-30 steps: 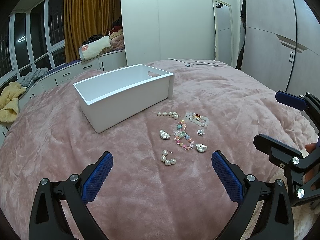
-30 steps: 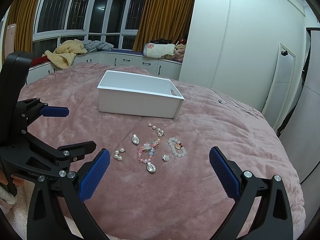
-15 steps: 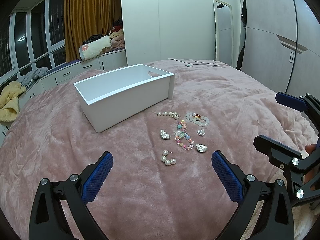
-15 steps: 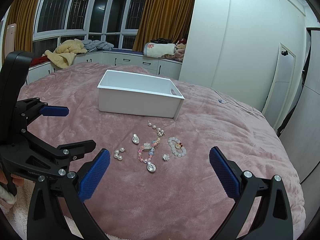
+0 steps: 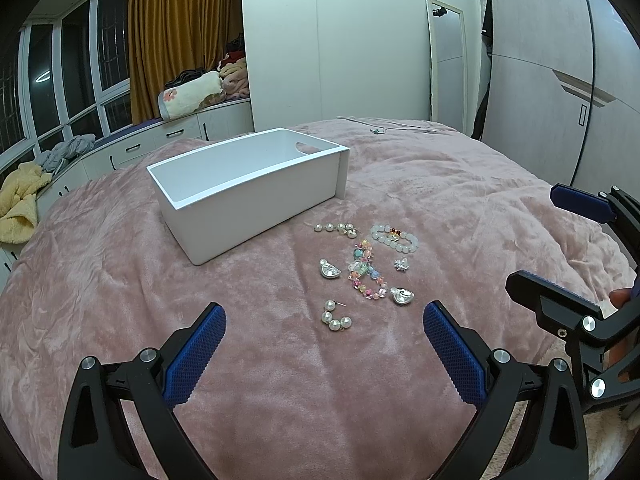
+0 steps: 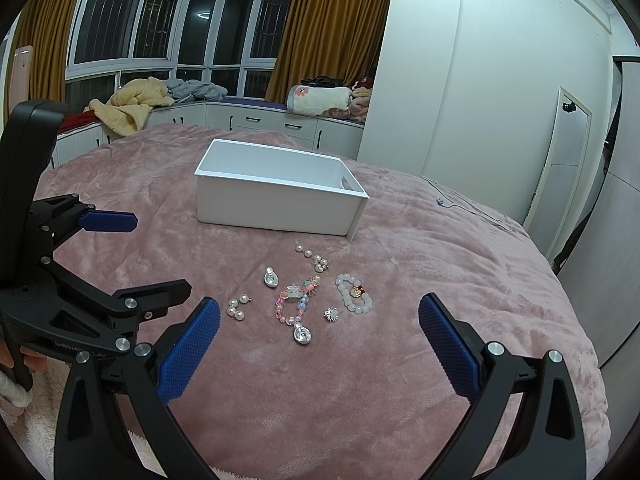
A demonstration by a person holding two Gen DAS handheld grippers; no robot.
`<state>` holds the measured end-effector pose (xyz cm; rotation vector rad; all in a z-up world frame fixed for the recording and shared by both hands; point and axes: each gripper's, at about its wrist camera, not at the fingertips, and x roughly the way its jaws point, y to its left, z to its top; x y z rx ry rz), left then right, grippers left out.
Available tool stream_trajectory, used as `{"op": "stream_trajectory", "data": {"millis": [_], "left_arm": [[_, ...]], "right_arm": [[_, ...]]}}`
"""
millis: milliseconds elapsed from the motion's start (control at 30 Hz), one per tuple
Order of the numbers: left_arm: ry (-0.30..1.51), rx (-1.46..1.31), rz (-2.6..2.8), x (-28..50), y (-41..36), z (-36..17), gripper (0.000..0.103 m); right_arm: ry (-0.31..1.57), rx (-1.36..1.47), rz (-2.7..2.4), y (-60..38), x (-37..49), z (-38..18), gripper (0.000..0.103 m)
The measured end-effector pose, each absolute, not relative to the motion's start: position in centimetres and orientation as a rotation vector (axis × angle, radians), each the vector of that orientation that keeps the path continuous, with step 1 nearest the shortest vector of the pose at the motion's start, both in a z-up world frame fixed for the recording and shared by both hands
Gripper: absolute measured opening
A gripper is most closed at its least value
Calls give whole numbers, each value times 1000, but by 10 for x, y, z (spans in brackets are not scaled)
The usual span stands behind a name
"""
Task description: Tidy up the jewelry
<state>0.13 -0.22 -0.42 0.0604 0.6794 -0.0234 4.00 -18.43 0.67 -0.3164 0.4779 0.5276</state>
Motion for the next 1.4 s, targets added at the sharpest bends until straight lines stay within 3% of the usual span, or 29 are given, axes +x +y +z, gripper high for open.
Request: {"op": "stream_trajectory", "data": {"millis": [767, 1400], "left_arm": [[677, 53, -23, 0, -3, -4, 100], [731, 6, -7, 30, 16, 2, 100]], "right_arm": [[489, -326, 522, -185, 41, 3, 98], [627, -226, 432, -190, 99, 9, 98]]}}
